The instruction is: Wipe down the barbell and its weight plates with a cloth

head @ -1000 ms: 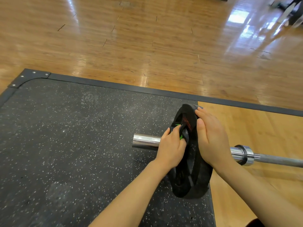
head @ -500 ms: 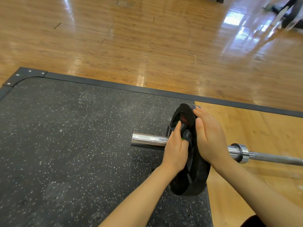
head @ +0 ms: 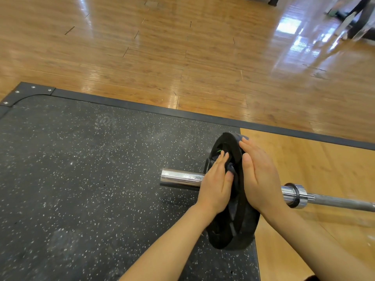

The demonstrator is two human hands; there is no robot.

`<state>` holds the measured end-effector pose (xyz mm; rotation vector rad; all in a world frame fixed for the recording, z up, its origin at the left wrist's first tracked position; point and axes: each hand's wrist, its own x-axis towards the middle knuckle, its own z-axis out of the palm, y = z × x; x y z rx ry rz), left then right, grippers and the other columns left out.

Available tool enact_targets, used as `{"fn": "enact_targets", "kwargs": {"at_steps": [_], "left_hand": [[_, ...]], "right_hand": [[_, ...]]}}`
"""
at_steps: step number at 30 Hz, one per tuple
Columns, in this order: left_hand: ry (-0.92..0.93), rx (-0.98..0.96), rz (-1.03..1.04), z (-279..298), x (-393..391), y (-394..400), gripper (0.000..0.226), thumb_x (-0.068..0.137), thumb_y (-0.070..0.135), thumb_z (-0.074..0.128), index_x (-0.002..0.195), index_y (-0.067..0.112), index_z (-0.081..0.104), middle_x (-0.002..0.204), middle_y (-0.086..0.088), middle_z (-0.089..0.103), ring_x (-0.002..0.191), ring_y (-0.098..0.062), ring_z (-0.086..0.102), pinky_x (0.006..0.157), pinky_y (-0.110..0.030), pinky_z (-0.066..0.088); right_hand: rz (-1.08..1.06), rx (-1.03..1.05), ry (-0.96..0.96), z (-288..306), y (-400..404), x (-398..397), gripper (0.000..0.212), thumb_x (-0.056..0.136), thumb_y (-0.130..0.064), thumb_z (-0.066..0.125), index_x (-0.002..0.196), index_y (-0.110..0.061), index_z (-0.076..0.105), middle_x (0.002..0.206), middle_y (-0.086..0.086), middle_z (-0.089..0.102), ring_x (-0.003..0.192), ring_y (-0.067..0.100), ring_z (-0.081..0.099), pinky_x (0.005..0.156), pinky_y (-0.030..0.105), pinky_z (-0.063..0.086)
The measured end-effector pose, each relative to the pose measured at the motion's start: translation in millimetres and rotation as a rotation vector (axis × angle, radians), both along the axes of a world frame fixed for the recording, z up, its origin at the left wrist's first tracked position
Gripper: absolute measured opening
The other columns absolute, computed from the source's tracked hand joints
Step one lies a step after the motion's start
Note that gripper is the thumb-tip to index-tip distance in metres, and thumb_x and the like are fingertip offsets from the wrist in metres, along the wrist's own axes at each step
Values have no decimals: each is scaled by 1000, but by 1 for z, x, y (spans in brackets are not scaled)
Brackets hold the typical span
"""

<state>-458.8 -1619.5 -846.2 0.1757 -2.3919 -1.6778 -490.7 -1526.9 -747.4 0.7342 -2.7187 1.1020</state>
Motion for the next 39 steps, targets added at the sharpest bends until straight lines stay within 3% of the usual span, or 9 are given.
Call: {"fn": "enact_targets", "kwargs": {"at_steps": [2, 5, 7, 11, 17, 24, 32, 36, 39], "left_hand": [[-35, 142, 13, 5, -1, 3, 56, 95, 29, 29, 149, 14, 33, 157, -2, 28, 144, -9, 25, 114, -14, 15], [-98, 604, 149, 25, -6, 19, 63, 89, 41, 30, 146, 17, 41, 154, 1, 36, 142, -5, 29, 119, -28, 20], [-129, 695, 265, 35, -15, 25, 63, 93, 52, 31, 146, 19, 42, 151, 4, 41, 139, -5, 34, 118, -35, 24], [-179, 516, 309, 39, -36, 16, 45, 105, 36, 30, 144, 20, 45, 148, 2, 46, 137, -9, 38, 115, -36, 29], [-219, 259, 206, 22, -28, 8, 44, 106, 26, 27, 146, 11, 41, 150, -5, 43, 139, -14, 36, 115, -29, 27], [-115, 368, 286, 43, -30, 18, 43, 106, 27, 29, 143, 12, 45, 146, -5, 48, 135, -14, 42, 112, -36, 33], [-37, -71, 166, 4, 11, 12, 42, 105, 23, 35, 144, 9, 43, 149, -5, 44, 138, -16, 39, 111, -23, 28], [38, -28, 166, -5, 40, 16, 41, 103, 24, 39, 141, 13, 47, 148, 1, 45, 137, -8, 39, 109, -13, 27], [76, 71, 163, -12, 71, 27, 40, 102, 27, 38, 140, 21, 45, 144, 3, 48, 133, -3, 43, 109, -14, 31]], "right_hand": [[-1, -4, -1, 0, 0, 1, 46, 97, -20, 32, 134, -1, 54, 141, 7, 51, 138, 19, 40, 115, 30, 28], [-8, -5, -6, 0, -1, 0, 47, 97, -20, 32, 134, -1, 54, 141, 8, 51, 138, 19, 40, 115, 30, 28], [-5, 1, -3, 0, -2, 1, 47, 97, -20, 32, 134, -1, 54, 142, 7, 51, 138, 18, 40, 115, 30, 27], [-3, 12, -3, 0, -2, 1, 48, 97, -22, 32, 135, -2, 54, 142, 7, 51, 137, 17, 40, 115, 28, 27], [-2, 6, -3, 0, 0, 1, 48, 98, -22, 31, 135, -3, 54, 142, 6, 51, 138, 16, 40, 114, 24, 26], [-4, -5, 0, -2, -1, 3, 47, 98, -22, 32, 135, -4, 53, 142, 6, 50, 138, 16, 40, 115, 30, 28], [-4, -9, 5, -1, 0, -2, 45, 98, -21, 31, 134, -5, 54, 138, -3, 48, 137, 15, 40, 115, 28, 28], [-11, -2, -2, 0, -1, -2, 46, 99, -23, 31, 133, -5, 56, 138, -1, 51, 136, 16, 41, 114, 28, 28], [-16, 0, -9, 2, -2, -5, 46, 99, -25, 30, 133, -7, 56, 139, 3, 54, 136, 16, 42, 114, 33, 30]]}}
